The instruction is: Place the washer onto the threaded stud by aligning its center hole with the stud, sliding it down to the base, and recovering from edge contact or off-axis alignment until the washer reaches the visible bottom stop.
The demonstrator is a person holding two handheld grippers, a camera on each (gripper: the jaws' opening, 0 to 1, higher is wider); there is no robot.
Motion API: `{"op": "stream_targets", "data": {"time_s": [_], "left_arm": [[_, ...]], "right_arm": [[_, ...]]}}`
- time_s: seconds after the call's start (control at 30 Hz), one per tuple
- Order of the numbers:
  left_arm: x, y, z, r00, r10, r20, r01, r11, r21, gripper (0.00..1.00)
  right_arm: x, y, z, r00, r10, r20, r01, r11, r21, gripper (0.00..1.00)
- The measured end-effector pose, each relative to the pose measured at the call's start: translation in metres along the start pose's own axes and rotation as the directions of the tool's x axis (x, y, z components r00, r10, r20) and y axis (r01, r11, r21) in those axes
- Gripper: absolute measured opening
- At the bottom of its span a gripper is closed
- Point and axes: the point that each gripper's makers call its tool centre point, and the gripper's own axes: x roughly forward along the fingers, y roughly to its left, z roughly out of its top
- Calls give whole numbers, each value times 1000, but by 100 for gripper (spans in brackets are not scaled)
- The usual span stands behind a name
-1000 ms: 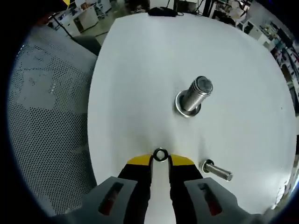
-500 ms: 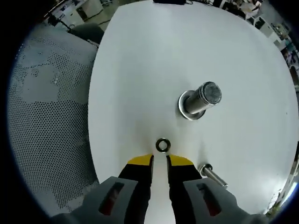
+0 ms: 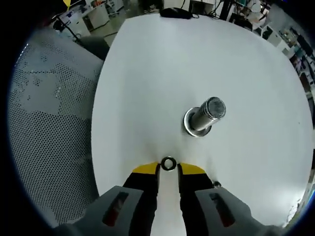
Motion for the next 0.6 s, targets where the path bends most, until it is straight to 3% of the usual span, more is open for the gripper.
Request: {"op": "stream_targets", "data": {"time_s": [0.07, 0.13, 0.27, 0.4, 0.5, 0.6], "left_arm": [[0, 1, 1, 1000, 4, 10, -3, 1000, -6, 24], [0, 1, 2, 1000, 3, 9, -3, 1000, -7, 24], [1, 0, -2, 1000, 0, -10, 0, 1000, 1, 23], [0, 1, 0, 1000, 4, 3, -4, 1000, -7, 23], [0, 0, 0, 1000, 2, 0, -2, 1000, -5, 23], [0, 0, -1, 1000, 1, -3, -1, 1000, -4, 23]], "right_arm": [[0, 3, 2, 1000, 5, -7, -5, 1000, -7, 18], [-1, 6, 1, 999, 1, -41, -4, 997, -82, 18], [-2, 12, 2, 996, 2, -88, -14, 989, -145, 16], [-1, 11, 1, 996, 6, -94, -20, 988, -151, 17], [0, 10, 0, 994, 23, -106, -46, 975, -218, 18], [-2, 10, -1, 994, 46, -102, -68, 972, -226, 18]]}}
